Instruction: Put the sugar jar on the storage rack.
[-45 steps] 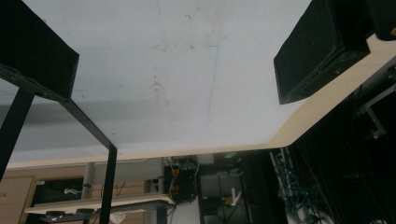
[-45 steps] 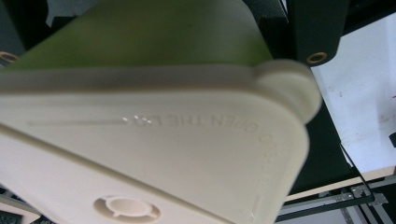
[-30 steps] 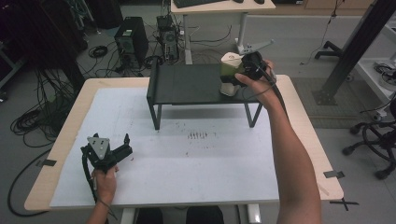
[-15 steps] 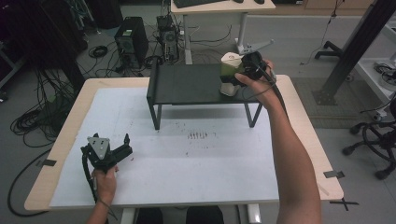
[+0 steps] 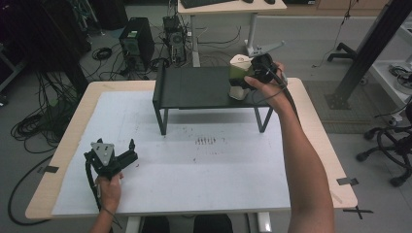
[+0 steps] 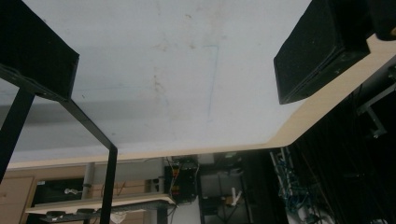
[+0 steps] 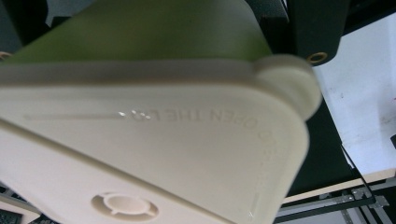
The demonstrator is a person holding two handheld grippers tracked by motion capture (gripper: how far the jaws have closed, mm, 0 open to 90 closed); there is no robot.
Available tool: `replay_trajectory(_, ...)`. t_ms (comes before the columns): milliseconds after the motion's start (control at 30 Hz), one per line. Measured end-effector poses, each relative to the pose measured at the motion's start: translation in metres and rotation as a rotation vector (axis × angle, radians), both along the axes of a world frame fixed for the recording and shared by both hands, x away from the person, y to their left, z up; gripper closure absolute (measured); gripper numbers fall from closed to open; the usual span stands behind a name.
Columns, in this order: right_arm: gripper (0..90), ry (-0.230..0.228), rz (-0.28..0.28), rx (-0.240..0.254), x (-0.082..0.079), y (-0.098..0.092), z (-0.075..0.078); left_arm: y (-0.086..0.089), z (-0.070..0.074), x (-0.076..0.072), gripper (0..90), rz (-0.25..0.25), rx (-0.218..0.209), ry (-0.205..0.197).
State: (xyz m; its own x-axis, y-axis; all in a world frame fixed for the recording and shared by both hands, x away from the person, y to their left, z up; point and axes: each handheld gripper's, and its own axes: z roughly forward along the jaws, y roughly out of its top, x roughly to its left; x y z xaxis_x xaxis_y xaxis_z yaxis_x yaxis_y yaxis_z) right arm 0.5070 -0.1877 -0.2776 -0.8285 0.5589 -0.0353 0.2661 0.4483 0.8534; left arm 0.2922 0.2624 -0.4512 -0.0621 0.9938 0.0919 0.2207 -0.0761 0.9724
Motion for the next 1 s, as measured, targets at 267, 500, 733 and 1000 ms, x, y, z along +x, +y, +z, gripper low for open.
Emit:
replay_trajectory(267, 27.9, -0.002, -0.001, 0.001, -0.0001, 0.0001, -0.0002, -0.0001, 0.0, -0.0001, 0.2, 0.0, 0.002, 0.0)
replay_trajectory(500, 28.0, 0.001, -0.003, 0.002, -0.0001, 0.0002, -0.0003, -0.0001, 0.0, -0.0001, 0.2, -0.001, 0.002, 0.0)
replay_trajectory(733, 27.7, 0.003, -0.006, 0.004, -0.0003, 0.0004, -0.0003, -0.0001, 0.0, -0.0002, 0.2, -0.001, 0.004, 0.0)
replay_trajectory(1000, 9.9, -0.001, -0.036, -0.005, -0.005, 0.0013, -0.0005, 0.0, 0.0, -0.0003, 0.2, -0.001, 0.002, -0.001)
